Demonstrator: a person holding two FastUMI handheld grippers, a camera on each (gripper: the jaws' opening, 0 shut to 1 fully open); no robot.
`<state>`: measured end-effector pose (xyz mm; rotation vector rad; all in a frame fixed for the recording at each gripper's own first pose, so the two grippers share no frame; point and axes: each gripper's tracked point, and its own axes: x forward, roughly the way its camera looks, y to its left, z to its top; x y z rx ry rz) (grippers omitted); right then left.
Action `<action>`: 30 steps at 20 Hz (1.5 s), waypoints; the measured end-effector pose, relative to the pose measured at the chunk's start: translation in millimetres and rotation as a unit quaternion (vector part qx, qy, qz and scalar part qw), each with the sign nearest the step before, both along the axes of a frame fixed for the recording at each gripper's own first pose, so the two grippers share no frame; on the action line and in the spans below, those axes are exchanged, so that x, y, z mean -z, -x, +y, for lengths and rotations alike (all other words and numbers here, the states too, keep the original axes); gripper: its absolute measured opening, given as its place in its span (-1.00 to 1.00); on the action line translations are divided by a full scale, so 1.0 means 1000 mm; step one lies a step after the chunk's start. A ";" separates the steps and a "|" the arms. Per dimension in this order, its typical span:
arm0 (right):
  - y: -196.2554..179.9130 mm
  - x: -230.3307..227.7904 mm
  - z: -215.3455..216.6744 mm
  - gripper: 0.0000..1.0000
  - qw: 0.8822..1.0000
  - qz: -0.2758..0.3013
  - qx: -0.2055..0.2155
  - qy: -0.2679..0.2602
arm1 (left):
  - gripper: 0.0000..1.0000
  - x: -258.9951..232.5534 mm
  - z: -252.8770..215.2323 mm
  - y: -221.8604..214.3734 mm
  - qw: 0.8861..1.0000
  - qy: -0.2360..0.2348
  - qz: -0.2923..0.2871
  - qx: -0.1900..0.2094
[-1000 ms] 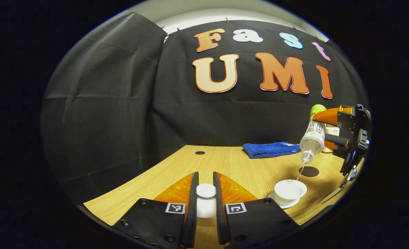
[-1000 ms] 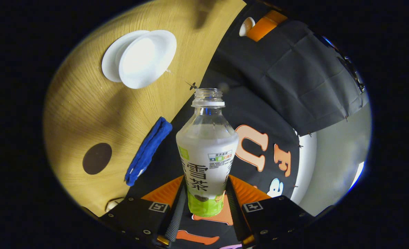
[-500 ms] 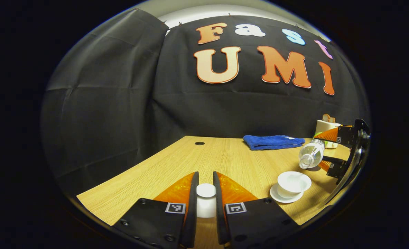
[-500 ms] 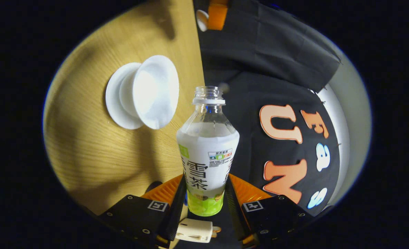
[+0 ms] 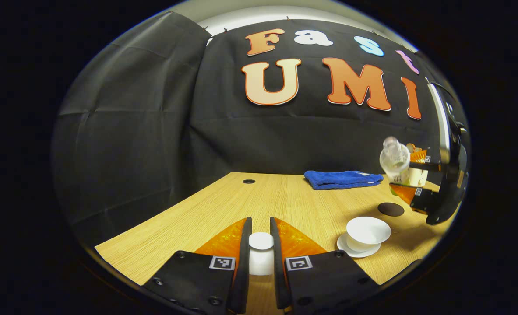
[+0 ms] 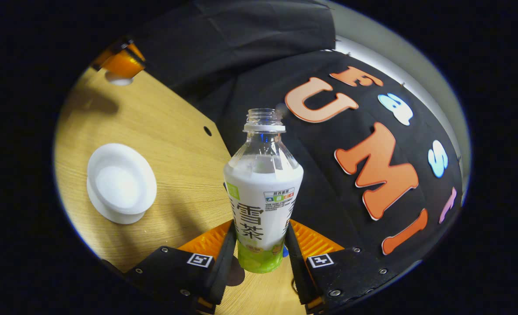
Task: Open the teacup lid with one hand, grasp the water bottle and pour water into the teacup with the other hand; after pouring, place the water bottle on the coaster and then close the teacup lid.
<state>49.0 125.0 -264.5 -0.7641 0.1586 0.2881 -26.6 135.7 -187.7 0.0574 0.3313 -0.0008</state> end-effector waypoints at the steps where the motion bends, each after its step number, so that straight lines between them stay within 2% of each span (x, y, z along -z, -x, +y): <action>1: 0.001 -0.003 -0.007 0.29 0.999 0.002 0.017 -0.033 | -0.44 0.000 -0.001 -0.001 1.000 0.002 -0.001 0.001; 4: -0.009 0.009 -0.019 0.34 0.993 0.034 0.054 -0.104 | -0.43 0.005 -0.006 0.001 1.000 0.012 0.005 0.005; 5: -0.012 0.012 -0.021 0.29 0.990 0.044 0.067 -0.120 | -0.44 0.006 -0.008 0.001 1.000 0.014 0.007 0.007; 7: -0.007 0.032 -0.020 0.29 0.981 0.082 0.077 -0.157 | -0.39 0.010 -0.011 0.001 1.000 0.009 0.013 0.010; 8: -0.003 0.037 -0.019 0.35 0.978 0.091 0.078 -0.170 | -0.43 0.011 -0.012 0.002 1.000 0.008 0.013 0.011; 10: -0.009 0.043 -0.025 0.29 0.973 0.100 0.091 -0.188 | -0.44 0.012 -0.016 0.002 1.000 0.008 0.014 0.016; 13: -0.007 0.053 -0.025 0.29 0.958 0.122 0.102 -0.239 | -0.44 0.011 -0.018 0.002 1.000 0.005 0.012 0.017; 20: -0.014 0.070 -0.036 0.29 0.926 0.166 0.123 -0.315 | -0.44 0.017 -0.020 0.003 1.000 0.008 0.019 0.013; 21: -0.017 0.074 -0.035 0.30 0.920 0.175 0.127 -0.326 | -0.39 0.015 -0.022 0.002 1.000 0.008 0.018 0.015; 23: -0.018 0.082 -0.037 0.29 0.910 0.188 0.136 -0.343 | -0.44 0.013 -0.025 0.002 1.000 0.007 0.017 0.018; 26: -0.018 0.084 -0.040 0.30 0.906 0.190 0.141 -0.351 | -0.44 0.011 -0.028 0.001 1.000 0.006 0.014 0.020; 30: -0.019 0.086 -0.042 0.34 0.913 0.186 0.136 -0.337 | -0.44 0.007 -0.042 0.000 0.999 0.014 0.015 0.029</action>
